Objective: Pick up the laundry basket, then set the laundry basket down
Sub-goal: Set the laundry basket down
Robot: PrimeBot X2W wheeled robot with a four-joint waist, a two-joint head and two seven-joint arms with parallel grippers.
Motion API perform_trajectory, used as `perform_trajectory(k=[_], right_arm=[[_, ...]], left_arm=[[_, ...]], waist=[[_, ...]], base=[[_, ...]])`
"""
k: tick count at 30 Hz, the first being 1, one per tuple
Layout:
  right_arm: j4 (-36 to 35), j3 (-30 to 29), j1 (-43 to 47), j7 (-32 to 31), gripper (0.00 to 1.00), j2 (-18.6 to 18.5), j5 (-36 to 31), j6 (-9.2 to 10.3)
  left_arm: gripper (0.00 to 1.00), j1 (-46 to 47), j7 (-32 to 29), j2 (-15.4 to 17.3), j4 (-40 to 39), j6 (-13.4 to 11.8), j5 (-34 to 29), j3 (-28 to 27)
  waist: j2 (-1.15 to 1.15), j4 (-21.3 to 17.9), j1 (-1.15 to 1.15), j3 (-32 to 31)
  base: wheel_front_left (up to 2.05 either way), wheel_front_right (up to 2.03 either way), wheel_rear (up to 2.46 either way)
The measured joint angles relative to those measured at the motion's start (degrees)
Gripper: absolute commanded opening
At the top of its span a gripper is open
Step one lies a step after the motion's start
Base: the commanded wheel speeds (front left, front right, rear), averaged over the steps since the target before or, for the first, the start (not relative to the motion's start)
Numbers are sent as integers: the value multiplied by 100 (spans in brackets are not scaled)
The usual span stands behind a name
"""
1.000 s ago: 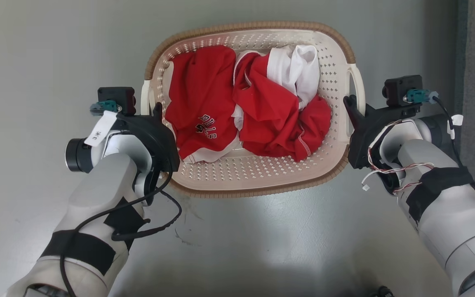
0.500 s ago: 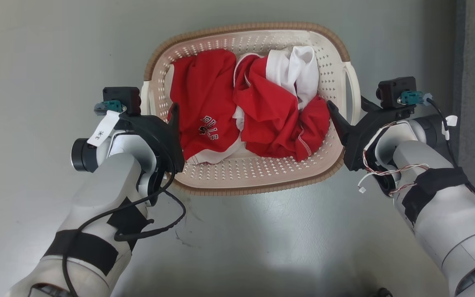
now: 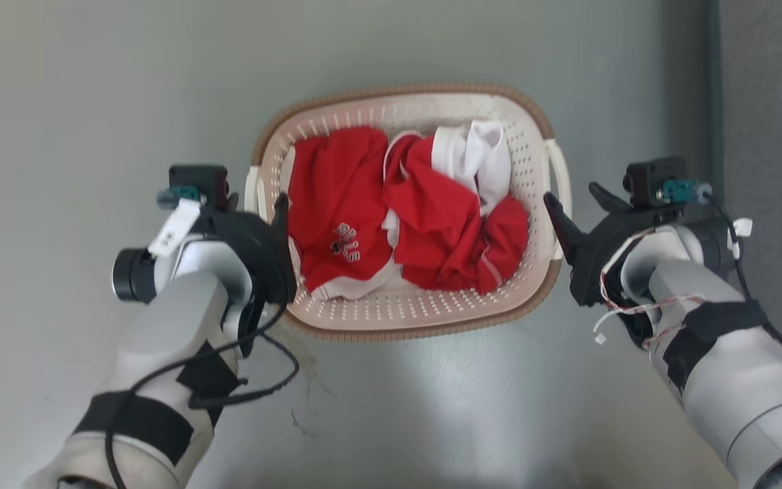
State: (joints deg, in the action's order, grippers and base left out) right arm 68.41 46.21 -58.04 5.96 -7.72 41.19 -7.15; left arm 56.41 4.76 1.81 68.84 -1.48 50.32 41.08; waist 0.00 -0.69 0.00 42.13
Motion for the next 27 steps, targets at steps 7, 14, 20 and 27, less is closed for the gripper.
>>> perform_trajectory(k=[7, 14, 20, 27], right_arm=[[10, 57, 252, 123, 100, 1, 75, 0], [-3, 91, 581, 333, 100, 42, 191, 0], [-49, 63, 782, 576, 100, 52, 280, 0], [-141, -79, 940, 782, 100, 37, 325, 0]], left_arm=[[100, -279, 200, -1, 110, 46, -11, 108], [100, -537, 511, -1, 123, 49, -53, 186], [100, -668, 749, 1, 141, 57, -116, 219], [100, -828, 920, 57, 52, 76, -135, 183]], waist=[[0, -44, 0, -527], [0, -87, -1, -1091], [0, -121, -1, -1546], [0, -157, -1, -1993]], base=[[0, 0, 0], [0, 0, 0], [0, 0, 0], [0, 0, 0]])
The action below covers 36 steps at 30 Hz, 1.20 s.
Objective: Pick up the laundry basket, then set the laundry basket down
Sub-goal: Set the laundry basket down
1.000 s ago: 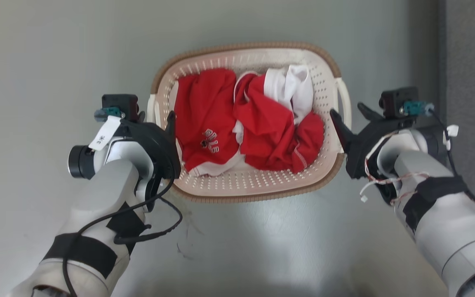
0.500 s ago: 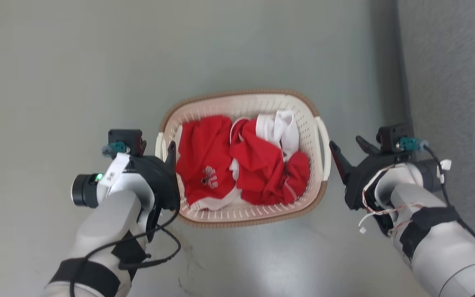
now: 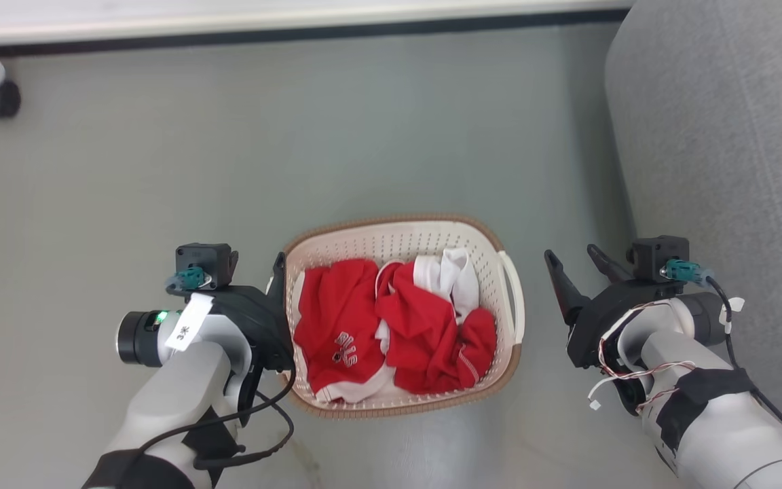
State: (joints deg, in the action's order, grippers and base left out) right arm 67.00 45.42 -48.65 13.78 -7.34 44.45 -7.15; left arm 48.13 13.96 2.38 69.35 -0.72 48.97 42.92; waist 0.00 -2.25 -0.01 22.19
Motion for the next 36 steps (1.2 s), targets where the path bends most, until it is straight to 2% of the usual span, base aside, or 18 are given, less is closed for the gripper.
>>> perform_trajectory(k=[7, 11, 21, 31, 36], right_arm=[[-253, -166, 40, 52, 100, -112, -3, 18], [-572, -313, 198, 51, 100, -204, -14, 144], [-1635, -686, 723, 51, 100, -590, -346, 535], [-2987, -1044, 1634, 52, 100, -875, -770, 1073], [-3549, -1136, 1978, 53, 100, -926, -923, 1173]], left_arm=[[100, -95, 34, 137, -325, -87, -49, -120], [100, -314, 34, 259, -722, -215, -81, -303], [100, -1127, 34, 645, -2131, -493, -591, -684], [100, -2377, 35, 1031, -3962, -639, -1180, -1199], [100, -2916, 35, 1151, -4646, -641, -1471, -1517]], waist=[[0, -43, 1, -365], [0, -54, 1, -558], [0, -31, 1, -1062], [0, -2, 1, -1543], [0, -6, 1, -1694]], base=[[0, 0, 0], [0, 0, 0], [0, 0, 0], [0, 0, 0], [0, 0, 0]])
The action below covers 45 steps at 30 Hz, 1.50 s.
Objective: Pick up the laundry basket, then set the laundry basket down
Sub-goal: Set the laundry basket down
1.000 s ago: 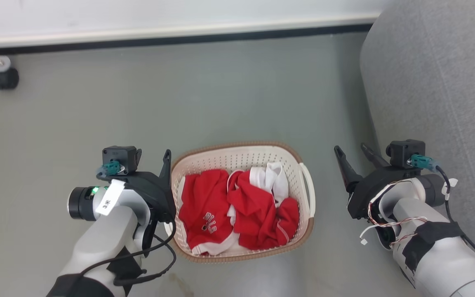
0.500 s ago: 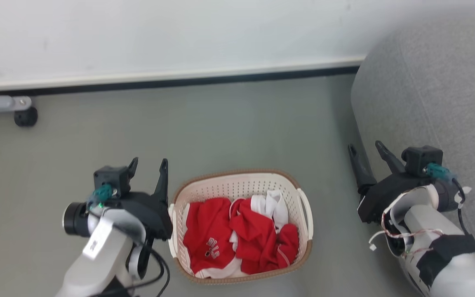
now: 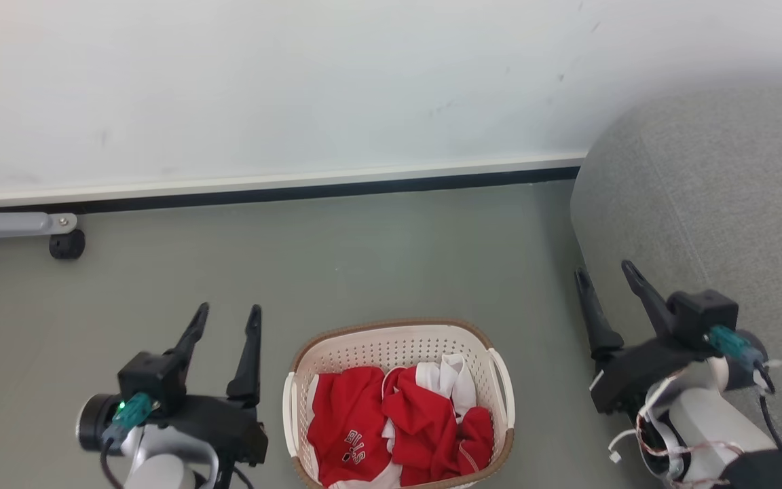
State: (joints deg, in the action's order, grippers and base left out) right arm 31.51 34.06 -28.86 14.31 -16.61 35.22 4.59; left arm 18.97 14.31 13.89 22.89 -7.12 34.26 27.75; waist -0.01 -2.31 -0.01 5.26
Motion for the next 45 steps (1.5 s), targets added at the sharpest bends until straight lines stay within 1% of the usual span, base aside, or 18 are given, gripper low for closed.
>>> perform_trajectory(k=[4, 7, 13, 17, 21, 22, 28, 37, 45], right_arm=[[-468, -126, 393, 18, 100, -120, -145, 101], [-750, -205, 662, 23, 100, -207, -275, 153], [-1316, -369, 1053, 23, 100, -281, -457, 204], [-1527, -471, 1249, 23, 100, -291, -606, 233], [-1739, -627, 1454, 23, 100, -292, -662, 254], [-1834, -670, 1556, 23, 100, -287, -711, 255], [-1948, -822, 1800, 23, 100, -272, -820, 256], [-1918, -1166, 2058, 23, 100, -207, -1035, 256], [-1905, -1343, 2136, 23, 100, -112, -1113, 256]], left_arm=[[100, -441, 0, -41, -449, 0, -366, -486], [100, -730, 1, -135, -758, 0, -655, -762], [100, -1334, 1, -346, -1299, 0, -1093, -1215], [100, -1571, 1, -501, -1526, 0, -1349, -1433], [100, -1809, 1, -614, -1710, 0, -1489, -1540], [100, -1906, 1, -667, -1801, -1, -1618, -1597], [100, -2094, 1, -727, -1942, 0, -1783, -1720], [100, -2298, -131, -832, -1978, 0, -1924, -1840], [100, -2301, -324, -871, -1974, 0, -1996, -1904]], waist=[[0, -12, 0, -115], [0, -13, 0, -169], [1, -34, 1, -231], [1, -43, 1, -273], [1, -49, 1, -300], [0, -45, 0, -313], [0, -35, 1, -340], [1, -50, 1, -391], [1, -43, 1, -411]], base=[[0, 0, 0], [0, 0, 0], [0, 0, 0], [0, 0, 0], [0, 0, 0], [0, 0, 0], [0, 0, 0], [0, 0, 0], [0, 0, 0]])
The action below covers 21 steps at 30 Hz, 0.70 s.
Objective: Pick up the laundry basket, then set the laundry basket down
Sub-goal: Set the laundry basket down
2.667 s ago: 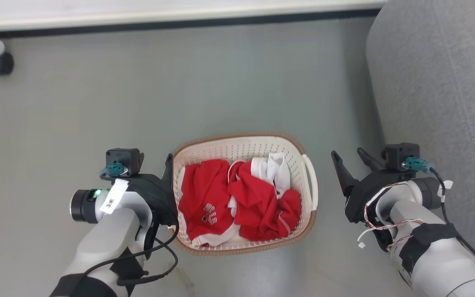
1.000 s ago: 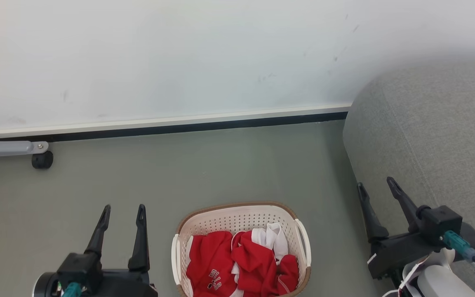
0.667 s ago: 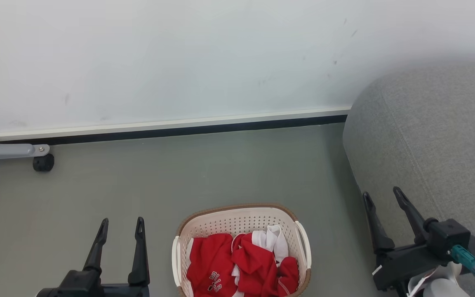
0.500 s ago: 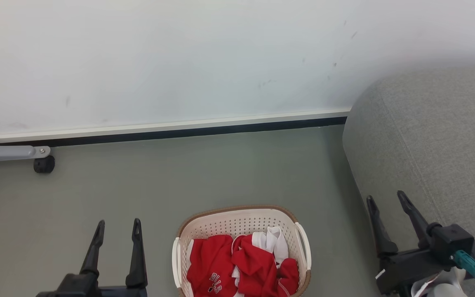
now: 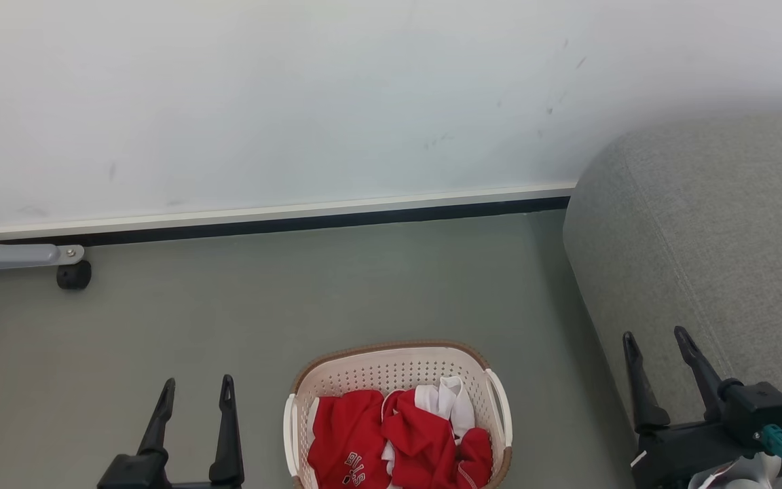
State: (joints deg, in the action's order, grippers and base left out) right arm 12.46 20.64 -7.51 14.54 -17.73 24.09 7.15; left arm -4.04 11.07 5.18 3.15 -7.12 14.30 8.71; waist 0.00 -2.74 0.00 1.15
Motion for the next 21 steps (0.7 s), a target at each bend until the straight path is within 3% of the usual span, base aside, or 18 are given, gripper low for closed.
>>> perform_trajectory(k=[21], right_arm=[[-46, -174, 112, 0, 100, 118, -199, 14]], left_arm=[[100, -1, -349, -89, -11, -1, -88, -21]], waist=[[0, 58, 0, -8]], base=[[0, 0, 0]])
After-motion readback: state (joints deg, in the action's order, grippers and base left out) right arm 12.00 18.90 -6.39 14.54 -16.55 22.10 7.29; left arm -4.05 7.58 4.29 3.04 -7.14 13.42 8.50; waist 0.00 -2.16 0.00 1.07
